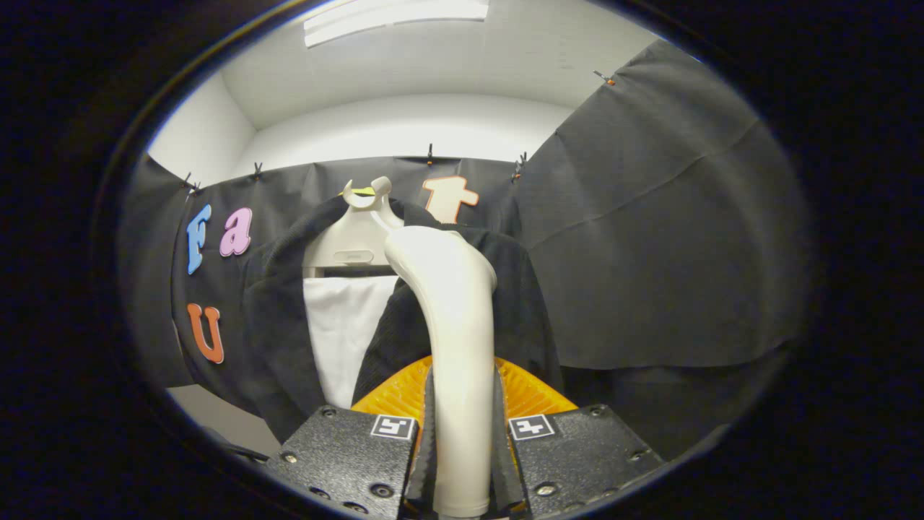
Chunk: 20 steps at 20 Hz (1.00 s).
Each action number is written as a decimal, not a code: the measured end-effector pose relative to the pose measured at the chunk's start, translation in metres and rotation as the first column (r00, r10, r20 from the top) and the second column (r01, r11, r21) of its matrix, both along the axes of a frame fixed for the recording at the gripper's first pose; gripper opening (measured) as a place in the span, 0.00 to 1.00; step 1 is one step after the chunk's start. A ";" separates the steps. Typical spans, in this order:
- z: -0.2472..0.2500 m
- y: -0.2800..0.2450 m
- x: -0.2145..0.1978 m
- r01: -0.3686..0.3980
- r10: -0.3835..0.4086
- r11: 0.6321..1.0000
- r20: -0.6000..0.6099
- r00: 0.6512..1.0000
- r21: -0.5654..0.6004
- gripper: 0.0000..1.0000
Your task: Iron the clothes twice with a garment steamer, once on the left side and once on the right side.
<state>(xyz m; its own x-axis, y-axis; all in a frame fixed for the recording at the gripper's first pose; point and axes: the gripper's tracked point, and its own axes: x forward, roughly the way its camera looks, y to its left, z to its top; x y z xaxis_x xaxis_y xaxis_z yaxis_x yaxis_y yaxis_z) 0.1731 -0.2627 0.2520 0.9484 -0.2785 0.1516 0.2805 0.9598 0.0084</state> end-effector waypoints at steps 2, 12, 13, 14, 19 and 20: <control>-0.009 -0.005 -0.003 0.026 -0.027 1.000 -0.015 1.000 -0.017 0.34; -0.076 0.009 -0.013 0.070 -0.077 0.996 -0.140 0.987 -0.052 0.34; -0.082 0.011 -0.013 0.073 -0.080 0.996 -0.153 0.985 -0.050 0.34; -0.088 0.011 -0.014 0.078 -0.085 0.996 -0.163 0.983 -0.045 0.34; -0.110 0.008 -0.021 0.121 -0.124 0.992 -0.203 0.971 -0.029 0.34; -0.116 0.007 -0.022 0.130 -0.132 0.991 -0.215 0.968 -0.023 0.34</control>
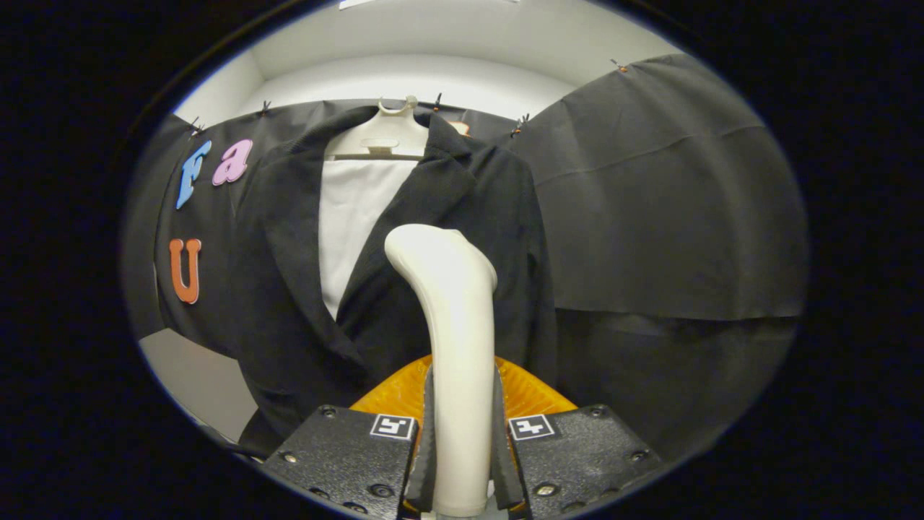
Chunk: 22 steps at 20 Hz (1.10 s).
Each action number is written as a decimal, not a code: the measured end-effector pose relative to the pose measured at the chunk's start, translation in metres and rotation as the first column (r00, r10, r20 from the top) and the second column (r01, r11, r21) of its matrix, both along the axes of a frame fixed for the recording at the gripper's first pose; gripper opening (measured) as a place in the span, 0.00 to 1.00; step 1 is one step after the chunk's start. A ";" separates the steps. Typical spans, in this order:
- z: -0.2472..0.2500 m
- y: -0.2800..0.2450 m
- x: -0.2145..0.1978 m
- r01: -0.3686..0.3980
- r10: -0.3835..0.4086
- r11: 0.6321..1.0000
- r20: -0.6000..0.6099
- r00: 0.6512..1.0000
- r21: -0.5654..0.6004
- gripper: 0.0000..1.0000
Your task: Iron the clothes twice with a garment steamer, once on the left side and once on the right side.
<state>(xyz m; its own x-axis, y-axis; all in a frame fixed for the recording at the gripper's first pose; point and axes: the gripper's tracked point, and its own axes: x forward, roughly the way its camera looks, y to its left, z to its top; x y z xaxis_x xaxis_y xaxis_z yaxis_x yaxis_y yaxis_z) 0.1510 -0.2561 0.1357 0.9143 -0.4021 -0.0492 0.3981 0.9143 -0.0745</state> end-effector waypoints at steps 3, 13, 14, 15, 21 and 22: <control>-0.019 -0.001 -0.007 0.023 -0.023 0.999 -0.033 0.999 0.024 0.34; -0.082 -0.009 -0.022 0.111 -0.099 0.990 -0.135 0.986 0.085 0.34; -0.084 -0.010 -0.022 0.112 -0.099 0.990 -0.144 0.985 0.088 0.34; -0.088 -0.010 -0.022 0.116 -0.101 0.989 -0.156 0.983 0.090 0.34; -0.115 -0.002 -0.020 0.123 -0.100 0.988 -0.208 0.973 0.098 0.34; -0.121 0.000 -0.024 0.124 -0.101 0.988 -0.216 0.971 0.096 0.34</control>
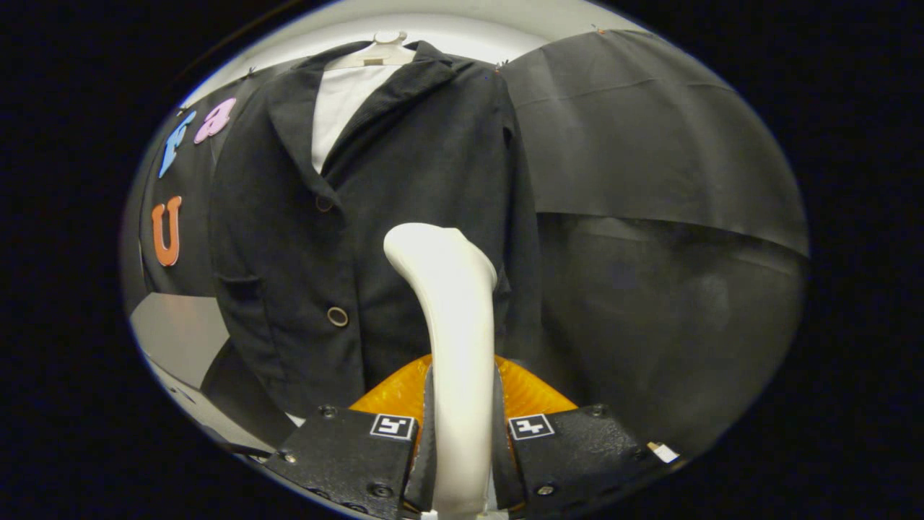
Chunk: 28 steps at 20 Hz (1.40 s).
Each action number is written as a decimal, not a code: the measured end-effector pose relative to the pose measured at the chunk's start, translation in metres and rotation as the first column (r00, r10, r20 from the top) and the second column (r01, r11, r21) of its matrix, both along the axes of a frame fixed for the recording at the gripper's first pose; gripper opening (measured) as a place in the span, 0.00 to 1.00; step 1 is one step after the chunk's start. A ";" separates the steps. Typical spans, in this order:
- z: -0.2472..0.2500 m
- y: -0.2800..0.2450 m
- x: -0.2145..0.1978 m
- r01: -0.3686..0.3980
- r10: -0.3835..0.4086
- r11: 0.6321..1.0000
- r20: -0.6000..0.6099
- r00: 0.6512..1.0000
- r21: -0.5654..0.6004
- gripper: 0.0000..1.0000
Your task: Iron the clothes twice with a garment steamer, once on the left side and once on the right side.
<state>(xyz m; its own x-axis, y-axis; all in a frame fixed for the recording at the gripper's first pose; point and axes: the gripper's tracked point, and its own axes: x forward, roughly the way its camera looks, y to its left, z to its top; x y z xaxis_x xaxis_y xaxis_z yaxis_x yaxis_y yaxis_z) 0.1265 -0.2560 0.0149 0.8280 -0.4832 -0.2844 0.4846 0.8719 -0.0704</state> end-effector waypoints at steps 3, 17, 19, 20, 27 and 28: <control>-0.017 0.002 -0.007 0.006 -0.006 1.000 -0.038 0.999 0.016 0.34; -0.085 0.014 -0.009 -0.009 0.024 0.997 -0.202 0.979 0.072 0.34; -0.093 0.014 -0.008 -0.021 0.035 0.997 -0.216 0.976 0.071 0.35; -0.099 0.014 -0.008 -0.026 0.042 0.997 -0.224 0.974 0.074 0.35; -0.133 0.016 -0.020 -0.075 0.108 0.990 -0.306 0.946 0.117 0.35; -0.135 0.016 -0.021 -0.085 0.117 0.990 -0.312 0.943 0.116 0.35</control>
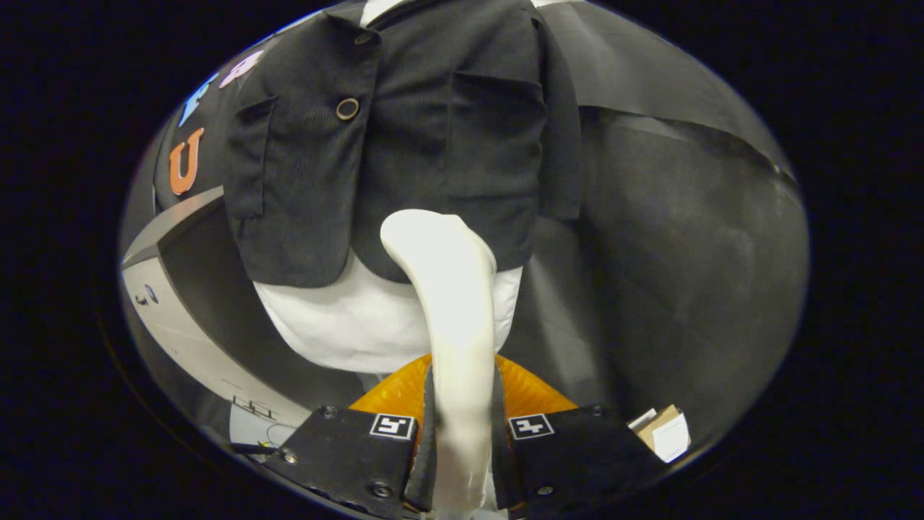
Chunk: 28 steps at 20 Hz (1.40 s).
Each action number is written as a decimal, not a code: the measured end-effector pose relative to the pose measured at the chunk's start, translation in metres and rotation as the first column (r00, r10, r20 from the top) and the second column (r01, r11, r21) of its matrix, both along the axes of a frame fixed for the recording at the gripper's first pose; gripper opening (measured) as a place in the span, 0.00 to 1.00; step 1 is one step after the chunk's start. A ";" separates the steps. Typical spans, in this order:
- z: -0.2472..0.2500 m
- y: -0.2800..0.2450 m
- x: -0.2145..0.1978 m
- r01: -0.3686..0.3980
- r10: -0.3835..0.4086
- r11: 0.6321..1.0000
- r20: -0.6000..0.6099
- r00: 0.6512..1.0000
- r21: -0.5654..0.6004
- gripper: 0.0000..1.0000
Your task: Iron the clothes twice with a garment steamer, once on the left side and once on the right side.
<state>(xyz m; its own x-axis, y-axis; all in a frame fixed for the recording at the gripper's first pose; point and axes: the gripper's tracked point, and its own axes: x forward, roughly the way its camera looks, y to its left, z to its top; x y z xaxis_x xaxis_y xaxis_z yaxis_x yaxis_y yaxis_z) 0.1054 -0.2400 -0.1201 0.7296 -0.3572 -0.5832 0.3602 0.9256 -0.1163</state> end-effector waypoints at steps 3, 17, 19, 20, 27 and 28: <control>-0.005 0.001 -0.001 -0.034 0.034 0.999 -0.004 0.999 0.013 0.34; 0.080 0.077 -0.098 0.024 -0.024 1.000 0.211 0.977 0.002 0.34; 0.096 0.100 -0.125 0.031 -0.030 1.000 0.248 0.968 0.000 0.34; 0.104 0.113 -0.137 0.034 -0.032 0.999 0.271 0.962 -0.004 0.34; 0.178 0.181 -0.225 0.030 -0.014 0.999 0.397 0.918 -0.033 0.34; 0.189 0.190 -0.234 0.026 -0.007 0.999 0.416 0.910 -0.041 0.34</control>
<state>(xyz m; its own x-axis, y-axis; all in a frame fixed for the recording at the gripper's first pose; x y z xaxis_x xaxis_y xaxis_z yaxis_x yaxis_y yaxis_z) -0.1286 -0.0501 0.0693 0.8961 -0.3898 -0.2122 0.4001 0.9164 0.0063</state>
